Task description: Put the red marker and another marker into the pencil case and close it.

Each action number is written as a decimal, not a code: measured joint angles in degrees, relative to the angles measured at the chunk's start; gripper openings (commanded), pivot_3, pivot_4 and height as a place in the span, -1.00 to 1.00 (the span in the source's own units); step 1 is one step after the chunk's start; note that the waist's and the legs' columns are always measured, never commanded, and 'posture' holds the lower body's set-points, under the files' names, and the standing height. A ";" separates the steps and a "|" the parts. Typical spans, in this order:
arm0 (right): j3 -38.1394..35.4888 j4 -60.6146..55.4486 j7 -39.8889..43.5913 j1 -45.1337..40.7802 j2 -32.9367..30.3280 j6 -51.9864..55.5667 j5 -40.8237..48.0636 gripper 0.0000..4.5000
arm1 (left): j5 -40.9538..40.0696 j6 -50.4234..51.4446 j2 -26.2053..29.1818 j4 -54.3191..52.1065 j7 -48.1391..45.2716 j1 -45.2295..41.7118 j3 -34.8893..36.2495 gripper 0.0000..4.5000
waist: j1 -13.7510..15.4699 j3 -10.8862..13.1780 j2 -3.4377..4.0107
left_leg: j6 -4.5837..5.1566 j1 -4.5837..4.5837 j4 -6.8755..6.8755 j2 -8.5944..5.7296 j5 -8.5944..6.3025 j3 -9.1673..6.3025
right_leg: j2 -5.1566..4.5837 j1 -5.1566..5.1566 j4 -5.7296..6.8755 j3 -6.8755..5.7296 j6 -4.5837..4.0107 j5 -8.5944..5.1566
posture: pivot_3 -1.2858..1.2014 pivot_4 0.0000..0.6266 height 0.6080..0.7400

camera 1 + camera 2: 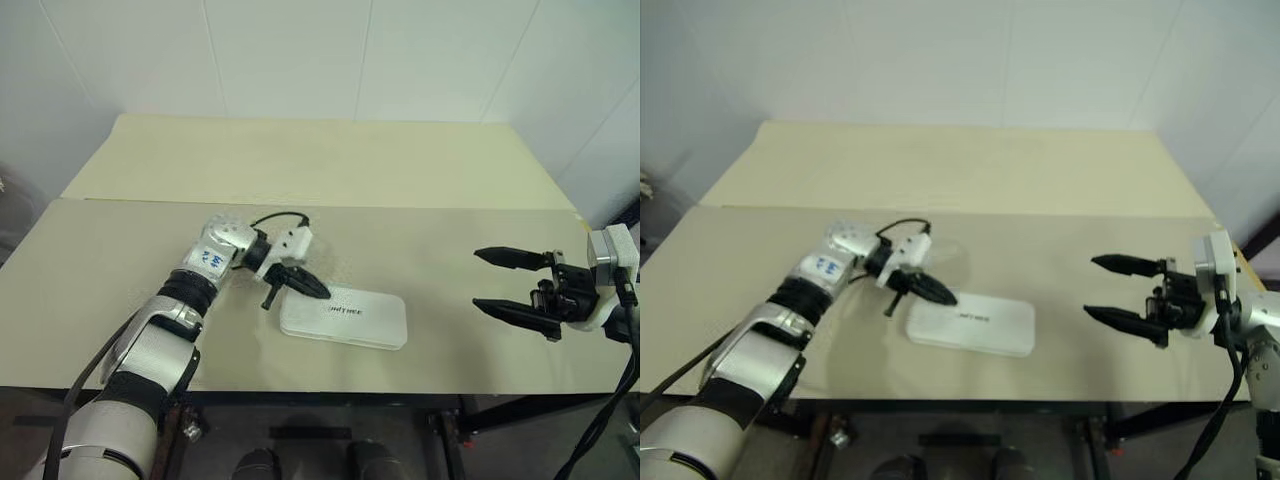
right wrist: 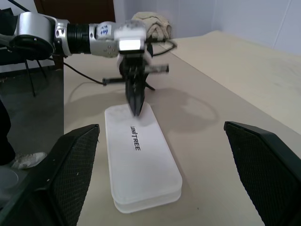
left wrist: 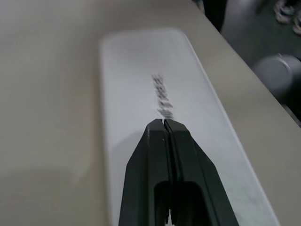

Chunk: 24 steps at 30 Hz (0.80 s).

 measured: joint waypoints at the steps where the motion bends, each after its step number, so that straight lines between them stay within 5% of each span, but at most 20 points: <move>1: 0.00 0.03 -0.02 -0.01 0.00 0.00 -0.07 1.00 | -1.93 0.01 -0.09 -0.24 -0.01 0.37 2.46 -0.99 | -0.02 0.00 0.00 | -0.01 0.00 -0.06 0.02 0.00 0.00 | 0.01 -0.03 0.01 -0.01 -0.04 -0.03 | 0.03 -0.52 1.00; 3: 0.01 0.20 -0.06 -0.28 0.00 0.00 -0.24 1.00 | -4.69 0.40 0.01 -0.31 -0.01 0.94 6.86 -0.99 | -0.02 0.00 0.00 | -0.02 0.00 -0.15 0.05 0.00 -0.01 | 0.05 -0.08 0.01 -0.05 -0.11 -0.08 | 0.03 -0.52 1.00; 6: 0.06 0.95 -0.07 -1.20 -0.01 -0.01 -0.94 1.00 | -5.29 0.29 0.14 -0.27 -0.01 1.56 9.57 -0.73 | 0.18 0.00 0.01 | -0.03 0.00 -0.15 0.05 -0.01 0.00 | 0.05 -0.08 0.00 -0.07 -0.12 -0.10 | 0.03 -0.52 1.00; 18: 1.71 5.30 1.35 -4.87 -1.62 -0.01 -3.13 1.00 | -22.27 12.43 12.76 -18.73 -0.08 13.58 10.65 0.99 | -0.39 0.01 0.03 | -0.07 0.03 -0.09 0.08 -0.02 0.03 | 0.04 -0.05 0.08 -0.05 -0.11 -0.10 | 0.03 -0.52 1.00; 24: 1.76 8.76 2.24 -6.34 -2.60 -0.54 -4.22 1.00 | -25.73 15.06 17.90 -22.67 -0.08 17.53 10.62 0.99 | -0.45 0.01 0.03 | -0.08 0.06 -0.04 0.08 -0.02 0.04 | 0.03 -0.02 0.09 -0.05 -0.12 -0.10 | 0.03 -0.52 1.00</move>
